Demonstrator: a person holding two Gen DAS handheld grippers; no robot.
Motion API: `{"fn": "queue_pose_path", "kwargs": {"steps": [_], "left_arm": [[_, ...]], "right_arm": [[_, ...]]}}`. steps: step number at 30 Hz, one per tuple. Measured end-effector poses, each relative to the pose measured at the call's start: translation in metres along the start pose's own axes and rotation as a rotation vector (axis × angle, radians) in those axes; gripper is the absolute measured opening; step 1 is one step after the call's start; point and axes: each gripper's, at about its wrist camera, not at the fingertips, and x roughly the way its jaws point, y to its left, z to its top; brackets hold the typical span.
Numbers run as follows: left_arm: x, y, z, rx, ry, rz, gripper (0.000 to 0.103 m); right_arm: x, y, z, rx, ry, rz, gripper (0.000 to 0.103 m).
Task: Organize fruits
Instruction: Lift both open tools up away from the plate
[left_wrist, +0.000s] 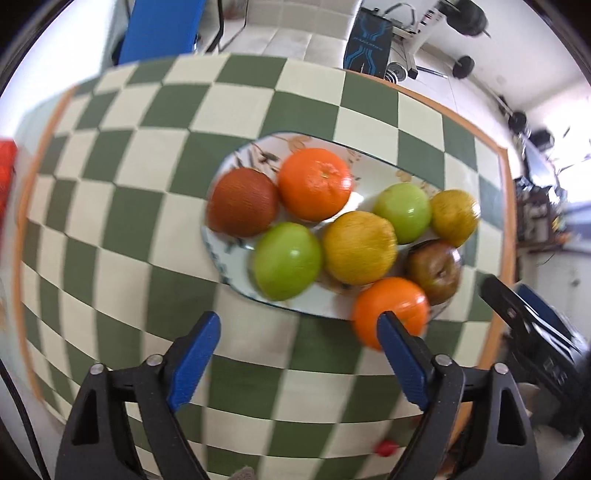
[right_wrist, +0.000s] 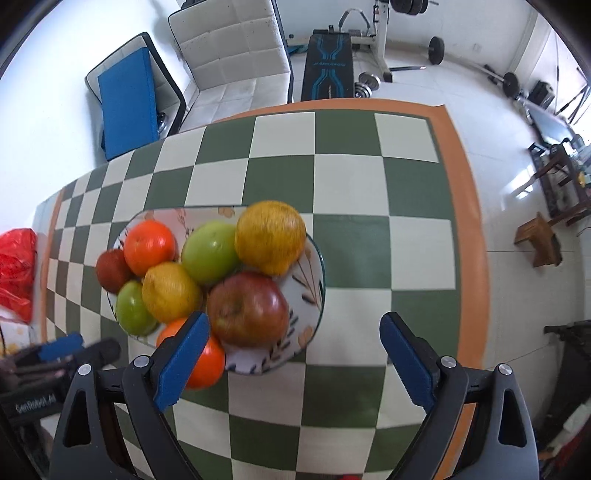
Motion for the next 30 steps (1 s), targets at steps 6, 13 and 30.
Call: {"fn": "queue_pose_path", "kwargs": {"steps": [6, 13, 30], "left_arm": [[-0.021, 0.007, -0.022, 0.089, -0.109, 0.088, 0.099], [-0.057, 0.005, -0.042, 0.135, -0.195, 0.11, 0.099], [-0.169, 0.003, -0.131, 0.202, -0.375, 0.059, 0.099]], "right_arm": [[-0.029, 0.012, -0.036, 0.02, -0.052, -0.052, 0.097], [-0.074, 0.021, -0.067, 0.035, -0.11, -0.062, 0.097], [-0.221, 0.045, -0.151, 0.014, -0.302, -0.048, 0.097]]}}
